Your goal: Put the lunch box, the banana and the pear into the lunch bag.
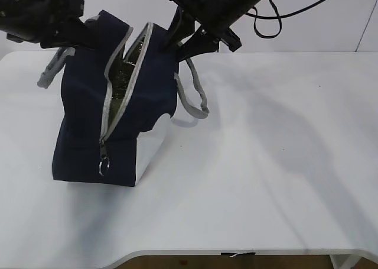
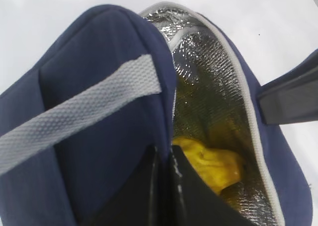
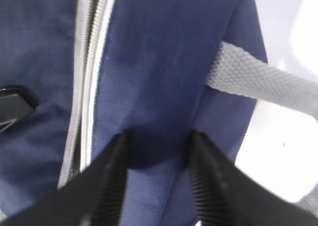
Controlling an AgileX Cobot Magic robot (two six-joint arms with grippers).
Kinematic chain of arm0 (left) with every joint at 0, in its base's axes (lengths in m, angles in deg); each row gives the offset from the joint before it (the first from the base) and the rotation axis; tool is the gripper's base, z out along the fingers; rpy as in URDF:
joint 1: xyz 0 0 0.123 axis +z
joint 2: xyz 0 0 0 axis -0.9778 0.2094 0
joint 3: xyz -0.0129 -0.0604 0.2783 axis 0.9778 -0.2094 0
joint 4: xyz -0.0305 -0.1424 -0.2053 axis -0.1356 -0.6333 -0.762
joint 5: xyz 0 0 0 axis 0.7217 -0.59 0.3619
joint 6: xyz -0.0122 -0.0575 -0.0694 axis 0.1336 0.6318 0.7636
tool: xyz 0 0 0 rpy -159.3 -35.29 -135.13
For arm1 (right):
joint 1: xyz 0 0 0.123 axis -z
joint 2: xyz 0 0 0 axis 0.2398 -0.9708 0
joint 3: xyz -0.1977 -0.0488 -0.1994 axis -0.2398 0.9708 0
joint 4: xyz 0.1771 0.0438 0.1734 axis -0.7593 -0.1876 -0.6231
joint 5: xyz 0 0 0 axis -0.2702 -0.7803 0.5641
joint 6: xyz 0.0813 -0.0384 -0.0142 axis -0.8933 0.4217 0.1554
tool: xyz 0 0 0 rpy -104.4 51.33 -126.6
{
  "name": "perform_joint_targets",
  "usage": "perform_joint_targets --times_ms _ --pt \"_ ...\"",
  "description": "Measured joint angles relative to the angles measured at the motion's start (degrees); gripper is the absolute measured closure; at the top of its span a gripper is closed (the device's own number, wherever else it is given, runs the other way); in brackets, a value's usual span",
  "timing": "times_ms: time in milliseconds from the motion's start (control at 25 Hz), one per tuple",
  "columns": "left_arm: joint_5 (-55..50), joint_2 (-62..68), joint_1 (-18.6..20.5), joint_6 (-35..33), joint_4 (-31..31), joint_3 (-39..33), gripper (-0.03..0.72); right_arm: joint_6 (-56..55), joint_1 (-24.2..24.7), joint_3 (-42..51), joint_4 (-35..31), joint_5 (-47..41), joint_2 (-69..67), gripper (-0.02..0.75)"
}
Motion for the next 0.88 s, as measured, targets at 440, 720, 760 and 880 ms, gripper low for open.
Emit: perform_joint_targets --times_ms 440,720,760,880 --pt "0.0 0.0 0.0 0.0 -3.23 0.0 0.693 3.75 0.0 0.0 0.23 0.04 -0.95 0.726" --pt "-0.22 0.0 0.0 -0.6 -8.56 0.0 0.693 5.18 0.0 0.0 7.6 -0.3 2.08 0.729" --pt "-0.3 0.0 0.0 -1.03 -9.25 0.0 0.693 5.18 0.0 0.0 8.51 -0.42 2.92 0.729" --pt "-0.3 0.0 -0.72 -1.65 -10.51 0.0 0.693 5.18 0.0 0.0 10.38 -0.53 4.89 0.729"
